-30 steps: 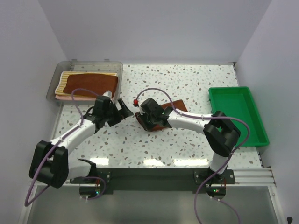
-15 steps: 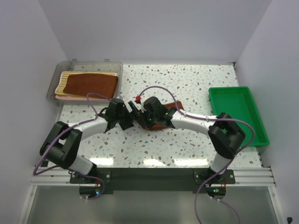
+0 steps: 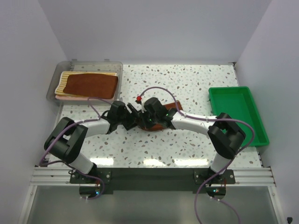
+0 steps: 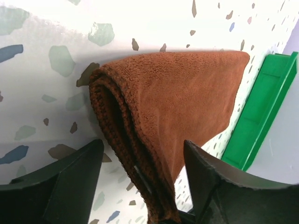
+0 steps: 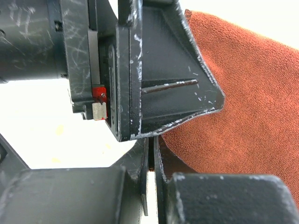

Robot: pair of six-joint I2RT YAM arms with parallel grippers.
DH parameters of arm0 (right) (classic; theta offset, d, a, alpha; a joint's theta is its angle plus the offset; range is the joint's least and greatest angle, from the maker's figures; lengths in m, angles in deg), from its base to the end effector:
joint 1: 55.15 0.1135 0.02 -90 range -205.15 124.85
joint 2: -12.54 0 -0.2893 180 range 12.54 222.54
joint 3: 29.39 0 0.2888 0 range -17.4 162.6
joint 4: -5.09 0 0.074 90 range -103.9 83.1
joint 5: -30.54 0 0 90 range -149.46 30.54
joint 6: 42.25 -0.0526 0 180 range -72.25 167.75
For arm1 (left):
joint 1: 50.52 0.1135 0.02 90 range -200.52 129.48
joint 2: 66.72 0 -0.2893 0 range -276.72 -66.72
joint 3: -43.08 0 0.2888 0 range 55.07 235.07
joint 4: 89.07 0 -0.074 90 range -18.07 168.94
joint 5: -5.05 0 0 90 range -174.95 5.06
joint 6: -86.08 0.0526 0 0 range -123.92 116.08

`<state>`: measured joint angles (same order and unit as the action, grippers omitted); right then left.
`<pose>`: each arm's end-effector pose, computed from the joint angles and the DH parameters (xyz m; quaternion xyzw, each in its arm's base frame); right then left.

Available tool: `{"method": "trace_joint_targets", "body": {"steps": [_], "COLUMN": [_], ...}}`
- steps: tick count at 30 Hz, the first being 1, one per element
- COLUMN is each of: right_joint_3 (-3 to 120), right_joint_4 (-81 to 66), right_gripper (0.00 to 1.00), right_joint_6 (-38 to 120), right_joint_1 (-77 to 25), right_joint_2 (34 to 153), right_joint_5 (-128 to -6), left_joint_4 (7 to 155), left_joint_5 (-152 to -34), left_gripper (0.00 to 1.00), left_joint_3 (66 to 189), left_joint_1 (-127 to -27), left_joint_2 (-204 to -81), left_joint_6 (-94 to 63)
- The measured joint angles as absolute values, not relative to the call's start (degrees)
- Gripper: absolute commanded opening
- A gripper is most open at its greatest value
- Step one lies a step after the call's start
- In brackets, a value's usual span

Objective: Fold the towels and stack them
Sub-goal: Neatly place the folded towel into the bin

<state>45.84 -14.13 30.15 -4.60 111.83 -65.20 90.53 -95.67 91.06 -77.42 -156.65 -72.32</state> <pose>0.2643 0.3295 0.1947 -0.2791 0.8736 0.2599 0.3023 0.2875 -0.1568 0.1251 -0.2874 0.8651 -0.3548 0.2078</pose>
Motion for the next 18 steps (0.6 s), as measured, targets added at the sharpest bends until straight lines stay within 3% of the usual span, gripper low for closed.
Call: {"method": "trace_joint_targets", "body": {"steps": [5, 6, 9, 12, 13, 15, 16, 18], "right_joint_3": [45.8, 45.8, 45.8, 45.4, 45.4, 45.4, 45.4, 45.4], "right_joint_4": [-13.4, -13.3, -13.2, -13.2, -13.1, -13.1, -13.1, -13.5], "right_gripper": [0.00, 0.00, 0.01, 0.18, 0.35, 0.50, 0.62, 0.72], "right_joint_6": [29.7, 29.7, 29.7, 29.7, 29.7, 29.8, 30.0, 30.5], "right_joint_1": [-4.6, -4.6, -4.6, -4.6, -4.6, -4.6, -4.6, -4.6], "right_joint_2": [111.8, 111.8, 111.8, 111.8, 111.8, 111.8, 111.8, 111.8], "right_joint_5": [-65.2, -65.2, -65.2, -65.2, -65.2, -65.2, -65.2, -65.2], "left_joint_4": [92.0, 92.0, 91.7, 91.0, 90.5, 89.6, 88.9, 87.0], "left_joint_5": [-94.5, -94.4, -94.1, -93.8, -93.7, -93.2, -92.9, -92.5], "left_gripper": [0.53, 0.42, 0.24, 0.04, 0.00, 0.00, 0.00, 0.00], "left_joint_3": [89.8, 89.8, 90.1, 91.3, 91.7, 92.8, 93.5, 95.3], "left_joint_1": [-77.9, -77.9, -78.0, -78.1, -78.1, -78.2, -78.2, -78.2], "left_joint_2": [-156.8, -156.8, -156.8, -156.8, -156.7, -156.5, -156.3, -156.0], "left_joint_6": [-73.9, -73.9, -73.1, -71.6, -70.7, -69.5, -68.7, -66.6]}}
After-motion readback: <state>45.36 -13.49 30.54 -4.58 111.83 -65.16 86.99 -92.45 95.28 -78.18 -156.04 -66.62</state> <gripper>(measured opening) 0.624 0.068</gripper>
